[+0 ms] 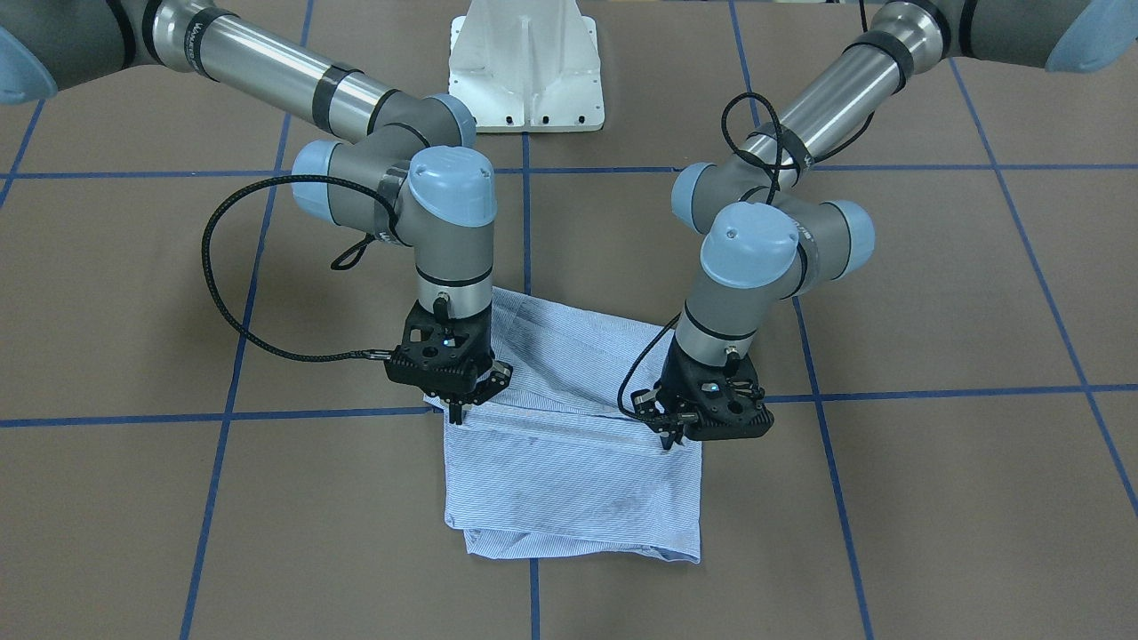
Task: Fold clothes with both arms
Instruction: 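Lay the folded edge down and open both grippers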
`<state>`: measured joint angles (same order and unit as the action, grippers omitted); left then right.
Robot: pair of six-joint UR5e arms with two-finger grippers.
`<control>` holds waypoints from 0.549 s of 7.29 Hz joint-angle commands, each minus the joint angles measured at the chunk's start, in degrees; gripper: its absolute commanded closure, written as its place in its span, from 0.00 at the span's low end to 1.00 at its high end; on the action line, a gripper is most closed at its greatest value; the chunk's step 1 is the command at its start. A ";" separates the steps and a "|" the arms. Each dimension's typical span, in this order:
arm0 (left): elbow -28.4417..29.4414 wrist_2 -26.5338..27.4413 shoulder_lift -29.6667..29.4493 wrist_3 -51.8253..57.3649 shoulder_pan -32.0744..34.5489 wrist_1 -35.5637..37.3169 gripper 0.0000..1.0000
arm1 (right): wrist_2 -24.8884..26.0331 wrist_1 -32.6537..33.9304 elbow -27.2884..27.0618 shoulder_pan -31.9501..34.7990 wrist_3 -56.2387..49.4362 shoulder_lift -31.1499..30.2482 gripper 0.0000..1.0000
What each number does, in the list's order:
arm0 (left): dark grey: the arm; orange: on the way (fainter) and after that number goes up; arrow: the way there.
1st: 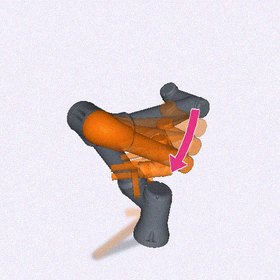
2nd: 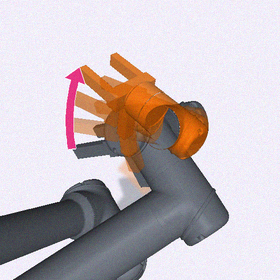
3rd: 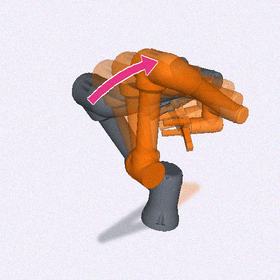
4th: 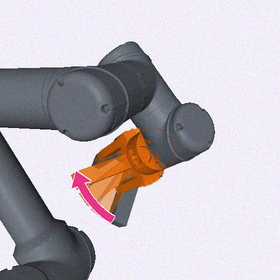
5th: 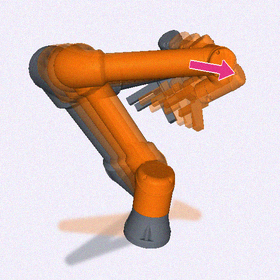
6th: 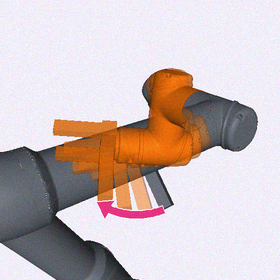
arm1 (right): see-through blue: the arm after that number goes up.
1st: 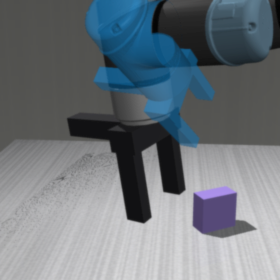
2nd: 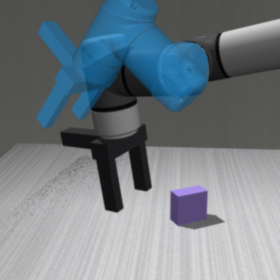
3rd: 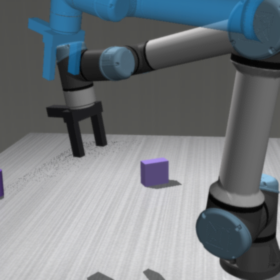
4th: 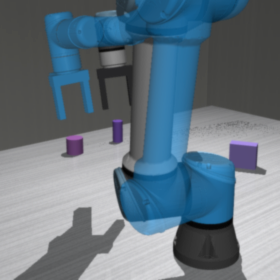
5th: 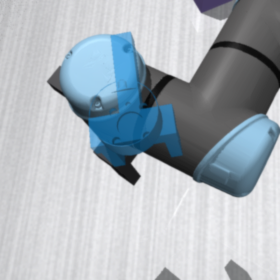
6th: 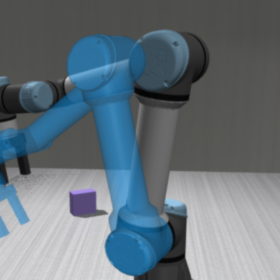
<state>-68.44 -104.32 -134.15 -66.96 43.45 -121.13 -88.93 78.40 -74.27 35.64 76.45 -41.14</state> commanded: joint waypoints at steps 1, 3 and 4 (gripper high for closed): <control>1.21 -1.05 -0.32 2.43 1.62 -1.56 0.00 | -3.60 -0.44 1.50 2.32 -1.30 0.88 0.02; -1.15 -8.77 1.16 5.95 3.48 -1.48 0.00 | -14.40 -0.09 1.06 5.67 -1.48 2.64 0.01; -4.91 -8.88 4.30 8.75 3.48 -1.56 0.00 | -14.25 0.00 0.97 4.63 -0.70 2.65 0.01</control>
<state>-69.75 -111.72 -132.68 -61.10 46.60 -122.66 -101.34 78.27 -73.12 40.52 75.17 -38.82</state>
